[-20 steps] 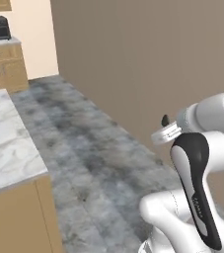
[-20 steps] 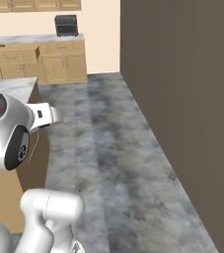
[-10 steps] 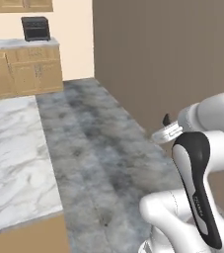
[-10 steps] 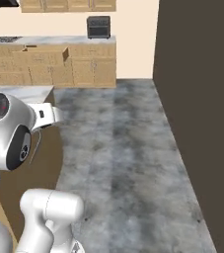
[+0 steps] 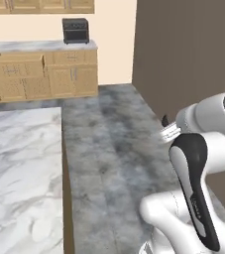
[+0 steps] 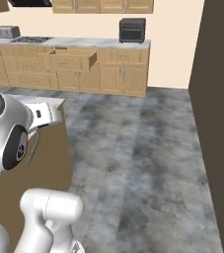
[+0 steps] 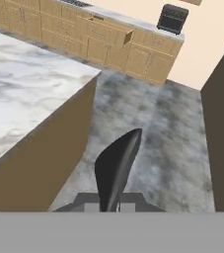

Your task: Pick up the metallic utensils from the counter and place them in the open drawer. Make sure not to pick up any wooden utensils.

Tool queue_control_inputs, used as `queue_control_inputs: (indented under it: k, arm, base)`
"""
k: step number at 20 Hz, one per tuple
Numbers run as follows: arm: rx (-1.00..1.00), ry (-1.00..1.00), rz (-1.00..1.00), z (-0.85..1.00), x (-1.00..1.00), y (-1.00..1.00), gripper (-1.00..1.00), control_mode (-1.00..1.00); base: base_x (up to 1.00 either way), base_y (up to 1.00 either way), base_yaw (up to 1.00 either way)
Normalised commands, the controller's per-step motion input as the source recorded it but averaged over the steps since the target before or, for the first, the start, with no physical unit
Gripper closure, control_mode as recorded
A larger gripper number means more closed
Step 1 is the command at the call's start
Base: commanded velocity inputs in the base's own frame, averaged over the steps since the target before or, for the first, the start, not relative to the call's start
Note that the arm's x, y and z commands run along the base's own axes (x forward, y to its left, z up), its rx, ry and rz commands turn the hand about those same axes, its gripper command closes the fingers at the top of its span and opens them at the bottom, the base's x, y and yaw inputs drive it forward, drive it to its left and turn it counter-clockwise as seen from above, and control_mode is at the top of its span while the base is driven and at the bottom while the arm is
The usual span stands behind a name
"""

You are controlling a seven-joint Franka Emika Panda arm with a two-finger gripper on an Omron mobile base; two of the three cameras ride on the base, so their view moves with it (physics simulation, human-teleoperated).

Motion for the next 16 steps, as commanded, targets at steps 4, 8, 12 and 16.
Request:
queue_control_inputs:
  k: [4,8,12,16]
  arm:
    - [0.00,0.00,0.00,0.00,0.00,0.00,1.00,1.00]
    - [0.00,0.00,0.00,0.00,0.00,0.00,1.00,1.00]
    - [0.00,0.00,0.00,0.00,0.00,0.00,1.00,1.00]
    - [0.00,0.00,0.00,0.00,0.00,0.00,1.00,1.00]
  base:
    - [1.00,-0.81,0.13]
    - [1.00,-0.73,0.08]
    - [1.00,-0.38,0.08]
    - [1.00,-0.16,0.12]
